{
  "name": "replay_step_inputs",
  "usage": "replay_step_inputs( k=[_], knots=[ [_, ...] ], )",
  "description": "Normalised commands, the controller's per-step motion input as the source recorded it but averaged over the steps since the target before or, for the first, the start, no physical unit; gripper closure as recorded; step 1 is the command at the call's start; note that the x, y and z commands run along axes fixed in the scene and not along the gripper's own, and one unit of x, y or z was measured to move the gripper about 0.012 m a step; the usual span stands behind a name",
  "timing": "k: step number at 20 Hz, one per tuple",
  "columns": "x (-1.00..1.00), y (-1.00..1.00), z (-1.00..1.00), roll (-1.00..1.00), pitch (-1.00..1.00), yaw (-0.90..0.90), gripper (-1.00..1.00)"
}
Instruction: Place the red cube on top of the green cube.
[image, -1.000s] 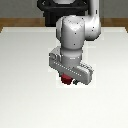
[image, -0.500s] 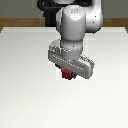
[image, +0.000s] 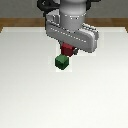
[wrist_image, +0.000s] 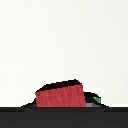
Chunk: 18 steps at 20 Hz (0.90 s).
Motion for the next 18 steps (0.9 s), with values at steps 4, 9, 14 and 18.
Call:
replay_step_inputs(
  k=[4, 9, 14, 18],
  knots=[
    [-0.50, 0.00, 0.00, 0.00, 0.00, 0.00, 1.00],
    [-0.60, 0.00, 0.00, 0.00, 0.00, 0.00, 1.00],
    [-0.40, 0.00, 0.00, 0.00, 0.00, 0.00, 1.00],
    [0.00, -0.25, 0.00, 0.00, 0.00, 0.00, 1.00]
  ],
)
